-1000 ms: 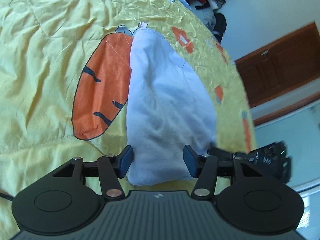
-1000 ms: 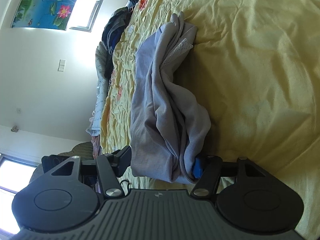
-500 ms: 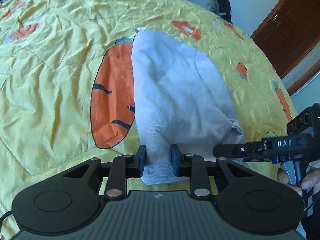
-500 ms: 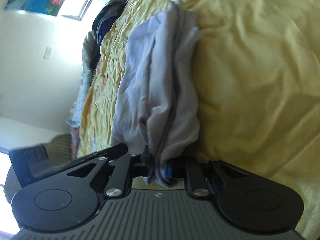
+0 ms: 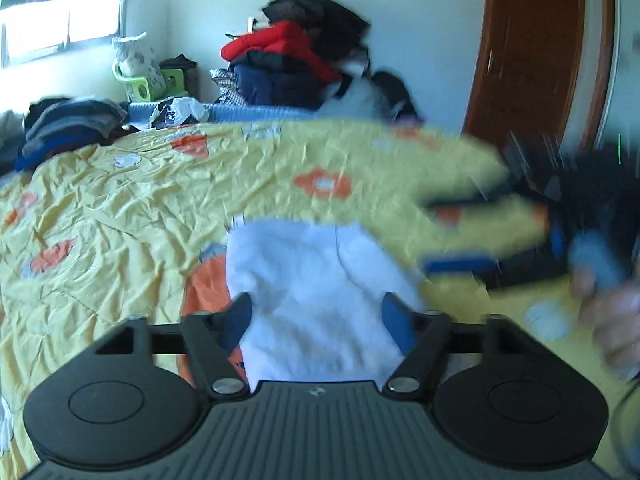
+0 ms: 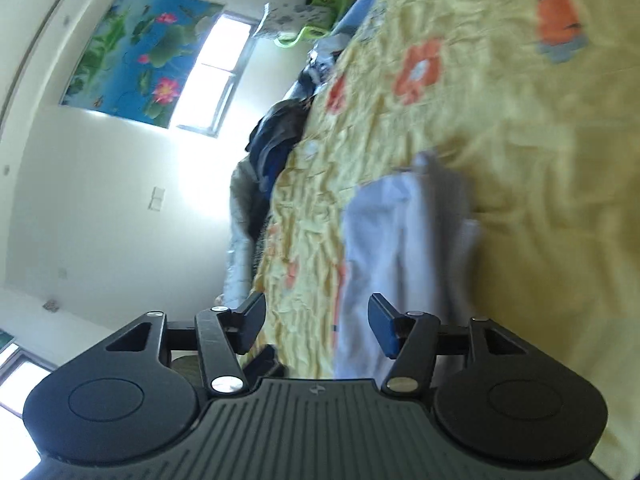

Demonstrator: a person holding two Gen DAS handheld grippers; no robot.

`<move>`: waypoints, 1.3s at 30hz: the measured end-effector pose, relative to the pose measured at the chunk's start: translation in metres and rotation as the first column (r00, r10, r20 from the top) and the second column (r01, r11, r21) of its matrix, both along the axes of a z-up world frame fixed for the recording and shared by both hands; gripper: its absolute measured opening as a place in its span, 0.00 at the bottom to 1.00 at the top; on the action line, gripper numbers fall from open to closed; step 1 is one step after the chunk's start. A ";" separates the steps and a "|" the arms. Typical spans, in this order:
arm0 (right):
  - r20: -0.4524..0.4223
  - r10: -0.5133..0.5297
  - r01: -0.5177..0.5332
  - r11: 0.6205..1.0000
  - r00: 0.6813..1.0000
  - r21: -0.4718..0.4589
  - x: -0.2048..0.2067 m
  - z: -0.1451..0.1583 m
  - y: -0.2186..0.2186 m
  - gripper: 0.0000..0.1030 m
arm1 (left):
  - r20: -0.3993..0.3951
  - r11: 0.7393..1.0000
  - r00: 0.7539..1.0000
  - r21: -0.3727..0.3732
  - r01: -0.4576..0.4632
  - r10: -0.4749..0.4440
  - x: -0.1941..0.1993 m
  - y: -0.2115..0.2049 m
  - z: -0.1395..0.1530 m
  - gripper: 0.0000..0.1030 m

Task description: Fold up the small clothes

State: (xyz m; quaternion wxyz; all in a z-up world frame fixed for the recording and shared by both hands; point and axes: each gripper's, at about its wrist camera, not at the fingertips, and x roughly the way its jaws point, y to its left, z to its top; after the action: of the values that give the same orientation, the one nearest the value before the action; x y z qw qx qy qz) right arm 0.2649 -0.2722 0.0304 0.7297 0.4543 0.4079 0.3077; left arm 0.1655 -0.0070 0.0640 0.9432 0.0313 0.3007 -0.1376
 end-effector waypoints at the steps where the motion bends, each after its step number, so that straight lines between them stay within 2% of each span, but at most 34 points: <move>1: -0.011 0.010 -0.010 1.000 1.000 -0.009 0.010 -0.004 0.012 0.56 | -0.006 0.999 1.000 0.052 0.005 -0.004 0.002 -0.011 -0.011 0.69; 3: -0.065 0.042 -0.043 0.999 0.997 -0.016 0.029 -0.019 0.033 0.57 | -0.036 0.994 0.999 0.108 0.016 -0.012 0.001 -0.022 -0.028 0.69; 5: -0.146 0.075 -0.079 0.997 0.986 -0.026 0.038 -0.042 0.045 0.60 | -0.085 0.996 0.996 0.088 0.021 -0.014 -0.002 -0.022 -0.045 0.72; 6: -0.174 0.078 -0.092 0.993 0.982 -0.071 0.039 -0.052 0.049 0.39 | -0.059 0.997 0.998 0.074 0.013 -0.009 -0.008 -0.018 -0.051 0.72; 7: -0.162 0.070 -0.088 0.991 0.984 -0.105 0.036 -0.060 0.050 0.28 | -0.040 0.997 0.999 0.075 0.014 -0.011 -0.010 -0.018 -0.055 0.72; 8: -0.166 0.063 -0.085 0.988 0.984 -0.127 0.035 -0.065 0.047 0.09 | -0.035 0.997 0.999 0.073 0.018 -0.016 -0.011 -0.018 -0.056 0.72; 9: -0.191 0.051 -0.075 0.990 0.980 -0.119 0.035 -0.071 0.042 0.04 | -0.045 0.998 0.999 0.062 0.019 -0.016 -0.010 -0.016 -0.056 0.73; 11: -0.225 0.044 -0.064 0.995 0.973 -0.080 0.036 -0.076 0.034 0.04 | -0.058 0.998 0.998 0.057 0.026 -0.023 -0.007 -0.016 -0.054 0.73; 13: -0.200 0.037 -0.064 0.989 0.979 -0.130 0.036 -0.060 0.036 0.19 | -0.061 0.997 0.998 0.068 0.037 -0.033 -0.008 -0.016 -0.047 0.73; 14: -0.159 0.037 -0.062 0.986 0.987 -0.156 0.035 -0.046 0.040 0.30 | -0.061 0.997 0.998 0.061 0.039 -0.035 -0.009 -0.014 -0.042 0.73; 15: -0.108 0.034 -0.053 0.983 0.994 -0.178 0.034 -0.032 0.044 0.47 | -0.048 0.998 0.998 0.033 0.052 -0.050 -0.011 -0.013 -0.034 0.73; 17: -0.015 0.038 -0.040 0.984 0.999 -0.174 0.034 -0.008 0.055 0.64 | -0.021 0.997 0.997 0.006 0.072 -0.072 -0.011 -0.017 -0.025 0.74; 18: 0.004 0.053 -0.052 0.986 0.999 -0.156 0.038 -0.003 0.061 0.68 | -0.018 0.997 0.997 0.005 0.080 -0.080 -0.010 -0.021 -0.025 0.77; 19: 0.005 0.068 -0.067 0.986 0.998 -0.154 0.044 -0.001 0.068 0.69 | -0.035 0.996 0.996 0.014 0.083 -0.082 -0.006 -0.024 -0.028 0.78; 22: -0.058 0.106 -0.117 0.962 0.993 -0.248 0.066 -0.016 0.089 0.68 | -0.107 0.996 0.992 0.048 0.075 -0.069 0.005 -0.028 -0.048 0.79; 23: -0.098 0.101 -0.125 0.952 0.990 -0.280 0.071 -0.028 0.090 0.56 | -0.082 0.996 0.994 0.051 0.078 -0.074 0.003 -0.026 -0.051 0.79; 24: -0.101 0.093 -0.118 0.953 0.990 -0.278 0.070 -0.038 0.085 0.43 | -0.064 0.995 0.995 0.060 0.075 -0.071 0.001 -0.024 -0.052 0.79; 26: -0.114 0.071 -0.097 0.964 0.991 -0.249 0.066 -0.045 0.071 0.38 | -0.052 0.997 0.997 0.051 0.050 -0.048 -0.002 -0.017 -0.051 0.80; 28: -0.103 0.025 -0.049 0.971 0.994 -0.235 0.053 -0.037 0.056 0.43 | -0.043 0.999 0.999 0.035 -0.003 0.004 -0.008 -0.008 -0.044 0.80; 29: -0.069 0.012 -0.029 0.966 0.998 -0.256 0.043 -0.027 0.050 0.52 | -0.035 0.999 0.999 0.036 -0.027 0.028 -0.013 -0.002 -0.039 0.80; 30: -0.021 0.002 -0.008 0.955 1.000 -0.297 0.029 -0.015 0.045 0.59 | -0.017 0.998 0.998 0.041 -0.056 0.057 -0.020 0.004 -0.034 0.80; 32: 0.093 -0.007 0.041 0.928 0.996 -0.371 -0.007 0.007 0.036 0.66 | 0.016 0.993 0.994 0.045 -0.109 0.109 -0.037 0.019 -0.023 0.80; 34: 0.184 0.005 0.080 0.888 0.983 -0.453 -0.050 0.020 0.030 0.67 | 0.020 0.982 0.984 0.062 -0.178 0.177 -0.053 0.031 -0.018 0.80; 35: 0.224 0.008 0.110 0.855 0.975 -0.506 -0.072 0.022 0.029 0.69 | 0.012 0.975 0.977 0.066 -0.211 0.211 -0.060 0.036 -0.018 0.81; 37: 0.271 0.021 0.158 0.769 0.962 -0.620 -0.114 0.016 0.031 0.72 | -0.031 0.964 0.965 0.077 -0.256 0.259 -0.072 0.043 -0.025 0.82; 39: 0.256 0.044 0.158 0.682 0.966 -0.714 -0.143 0.000 0.040 0.72 | -0.072 0.962 0.961 0.084 -0.259 0.265 -0.085 0.042 -0.035 0.82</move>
State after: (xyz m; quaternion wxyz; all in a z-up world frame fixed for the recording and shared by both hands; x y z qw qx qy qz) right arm 0.1222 -0.2321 0.0301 0.9048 0.0963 0.3859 0.1522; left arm 0.0800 0.0352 0.0293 0.9382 0.0202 0.3455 -0.0013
